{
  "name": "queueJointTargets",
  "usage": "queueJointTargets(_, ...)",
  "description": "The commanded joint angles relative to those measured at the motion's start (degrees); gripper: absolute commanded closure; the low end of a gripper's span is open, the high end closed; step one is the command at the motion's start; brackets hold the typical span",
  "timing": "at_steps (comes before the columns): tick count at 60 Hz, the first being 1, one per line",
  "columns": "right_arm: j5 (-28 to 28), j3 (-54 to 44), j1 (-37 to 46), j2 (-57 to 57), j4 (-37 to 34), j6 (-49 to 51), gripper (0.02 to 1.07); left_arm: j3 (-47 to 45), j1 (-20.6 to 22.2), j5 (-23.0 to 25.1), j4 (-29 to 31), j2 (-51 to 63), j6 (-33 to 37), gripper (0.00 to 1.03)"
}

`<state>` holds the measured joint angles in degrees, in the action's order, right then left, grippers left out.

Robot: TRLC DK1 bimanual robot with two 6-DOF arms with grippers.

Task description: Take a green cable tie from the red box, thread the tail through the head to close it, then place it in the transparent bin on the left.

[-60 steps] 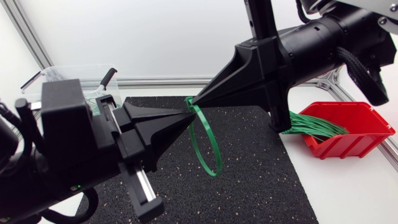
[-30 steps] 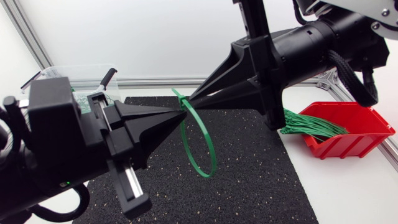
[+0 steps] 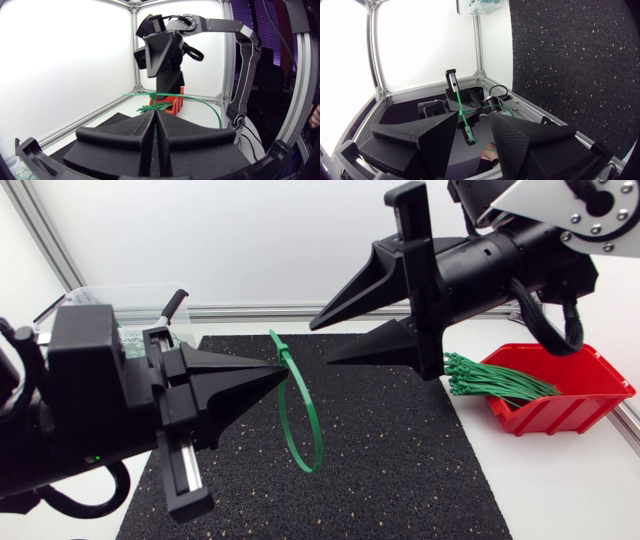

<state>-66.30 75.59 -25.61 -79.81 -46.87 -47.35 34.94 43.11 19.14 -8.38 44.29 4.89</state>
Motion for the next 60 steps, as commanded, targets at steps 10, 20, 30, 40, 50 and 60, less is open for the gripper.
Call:
queueJointTargets(10,-5.33,2.37,1.96,-7.29,-2.26,14.22,0.53,-2.59,-0.66,1.78,-1.37,1.94,5.49,1.00)
queueJointTargets(20,-6.91,4.04,0.21,-7.82,-2.17,17.56,0.53,-2.95,-2.42,3.80,-2.78,3.70,5.75,1.00)
queueJointTargets(30,-7.09,5.09,-1.82,-10.37,-2.26,18.70,0.53,-3.30,-3.65,5.39,-3.83,4.66,5.84,1.00)
queueJointTargets(40,-7.00,6.41,-3.31,-12.91,-2.61,19.05,0.53,-3.74,-3.65,5.47,-4.80,4.84,5.84,1.00)
queueJointTargets(50,-6.65,7.46,-3.13,-13.53,-3.05,19.58,0.65,-4.09,-3.65,5.47,-5.24,4.93,5.84,1.00)
queueJointTargets(60,-6.65,7.64,-2.87,-13.18,-3.23,19.58,0.71,-4.44,-3.74,5.47,-5.50,4.93,5.93,1.00)
